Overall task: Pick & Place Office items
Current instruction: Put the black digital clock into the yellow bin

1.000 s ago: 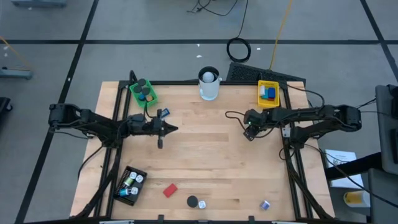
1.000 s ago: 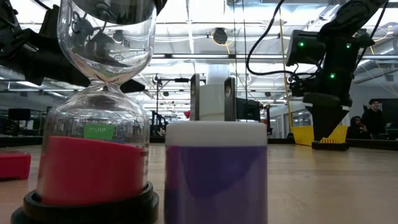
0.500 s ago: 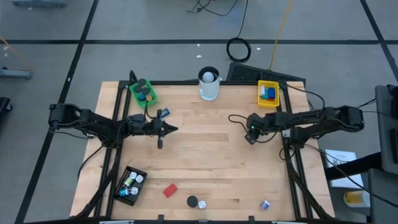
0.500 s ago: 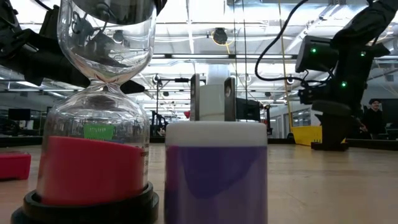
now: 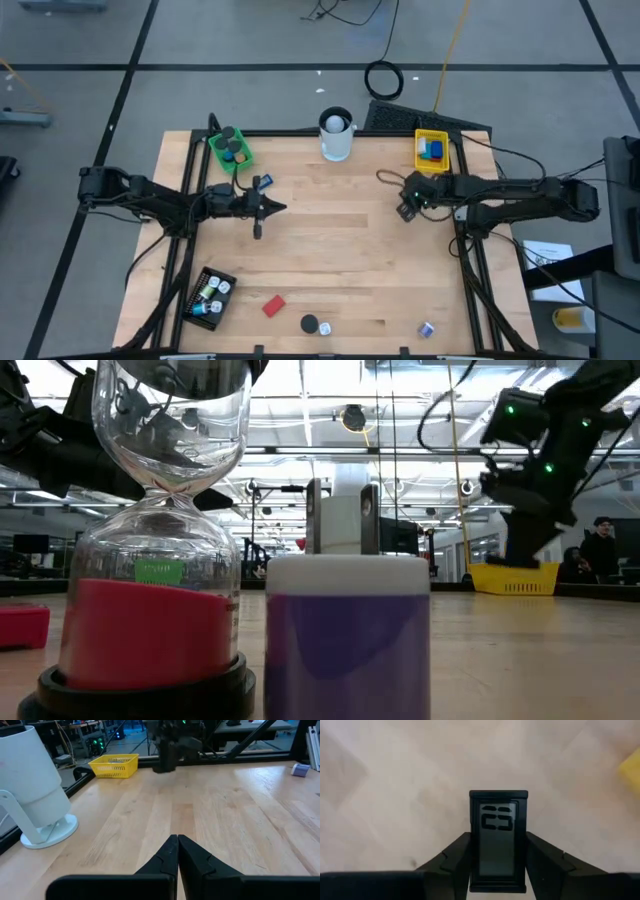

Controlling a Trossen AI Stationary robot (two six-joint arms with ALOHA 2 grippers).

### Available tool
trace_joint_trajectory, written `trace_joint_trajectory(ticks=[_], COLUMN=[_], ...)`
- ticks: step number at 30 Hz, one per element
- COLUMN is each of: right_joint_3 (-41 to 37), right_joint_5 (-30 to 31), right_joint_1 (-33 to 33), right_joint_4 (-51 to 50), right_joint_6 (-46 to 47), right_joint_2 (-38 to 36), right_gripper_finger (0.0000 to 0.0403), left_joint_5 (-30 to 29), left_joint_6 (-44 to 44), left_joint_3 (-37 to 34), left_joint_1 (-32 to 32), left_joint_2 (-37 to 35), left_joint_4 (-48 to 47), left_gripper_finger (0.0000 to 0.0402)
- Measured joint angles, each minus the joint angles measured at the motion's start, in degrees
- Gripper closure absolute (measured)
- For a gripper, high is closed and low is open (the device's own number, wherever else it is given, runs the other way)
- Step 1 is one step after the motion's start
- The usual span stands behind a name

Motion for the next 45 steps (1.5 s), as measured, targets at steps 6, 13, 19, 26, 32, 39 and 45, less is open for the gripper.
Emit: trace_joint_trajectory(ticks=[6,13,19,26,32,39,45], right_joint_3=[5.9,9.7,10.1,10.8,13.7,15.2,15.3], right_joint_5=[6.8,10.8,10.2,5.7,4.3,4.3,4.2], right_joint_1=[-8.3,-25.0,-37.9,-41.4,-41.4,-41.4,-41.6], right_joint_4=[-1.5,1.1,10.7,10.2,3.4,0.8,1.1], right_joint_6=[-5.0,-11.7,-11.9,-11.1,-8.5,-4.2,-3.8], right_joint_2=[-1.2,3.6,8.8,15.5,14.7,15.7,18.5], right_gripper_finger=[0.0259,0.0257,0.0252,0.0254,0.0249,0.0251,0.0252], left_joint_5=[0.0,0.0,0.0,0.0,0.0,0.0,0.0], left_joint_6=[0.0,0.0,0.0,0.0,0.0,-0.3,-0.5], left_joint_3=[0.0,0.0,0.0,0.0,0.0,0.0,0.0], left_joint_1=[0.0,0.0,0.0,0.0,0.0,0.0,0.0], left_joint_2=[0.0,0.0,0.0,0.0,0.0,0.0,0.0], left_joint_4=[0.0,0.0,0.0,-0.1,-0.3,-0.4,-0.8], left_gripper_finger=[0.0392,0.0392,0.0392,0.0392,0.0392,0.0392,0.0392])
